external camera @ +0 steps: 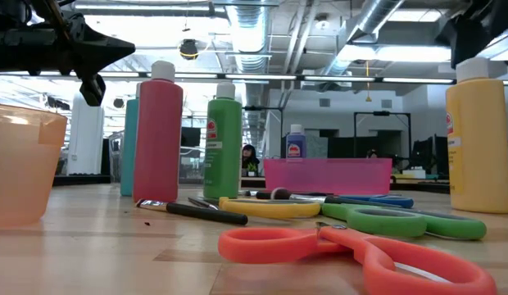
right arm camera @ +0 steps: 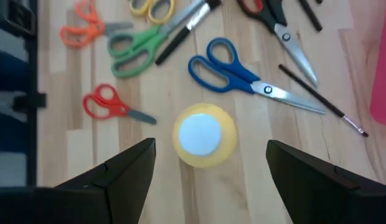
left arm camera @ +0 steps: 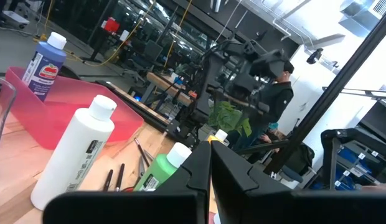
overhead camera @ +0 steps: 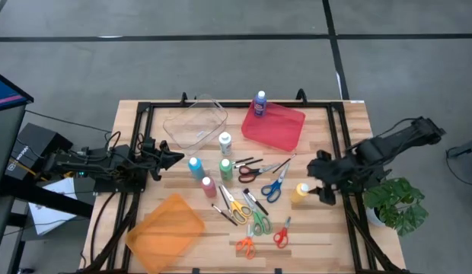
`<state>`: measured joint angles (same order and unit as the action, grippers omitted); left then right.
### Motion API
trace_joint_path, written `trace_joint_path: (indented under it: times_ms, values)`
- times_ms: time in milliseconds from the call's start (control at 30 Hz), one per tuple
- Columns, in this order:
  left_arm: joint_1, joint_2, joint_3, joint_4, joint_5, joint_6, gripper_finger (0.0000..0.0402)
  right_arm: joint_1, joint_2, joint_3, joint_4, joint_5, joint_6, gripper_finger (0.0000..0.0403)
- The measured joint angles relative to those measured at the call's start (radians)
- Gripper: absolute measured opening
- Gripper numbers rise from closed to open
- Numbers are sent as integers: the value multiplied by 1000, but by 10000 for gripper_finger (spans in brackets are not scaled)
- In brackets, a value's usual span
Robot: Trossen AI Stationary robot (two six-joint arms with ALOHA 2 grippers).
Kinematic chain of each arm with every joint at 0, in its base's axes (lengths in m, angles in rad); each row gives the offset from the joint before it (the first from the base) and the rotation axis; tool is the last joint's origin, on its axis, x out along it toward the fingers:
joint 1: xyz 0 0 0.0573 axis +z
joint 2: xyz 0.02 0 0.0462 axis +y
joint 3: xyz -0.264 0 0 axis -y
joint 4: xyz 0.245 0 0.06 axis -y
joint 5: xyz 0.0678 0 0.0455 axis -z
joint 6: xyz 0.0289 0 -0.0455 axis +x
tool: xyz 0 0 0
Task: Pick & Place Paint Supplies
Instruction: Put the yellow paint bottle into the red bin
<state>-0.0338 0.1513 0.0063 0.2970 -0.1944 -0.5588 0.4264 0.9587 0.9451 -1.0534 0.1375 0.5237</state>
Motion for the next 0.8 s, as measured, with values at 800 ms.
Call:
trace_joint_path:
  times_ms: [800]
  values:
    - [0, 2, 0, 2, 0, 0, 6, 18, 88, -60, 73, 27, -38, 236]
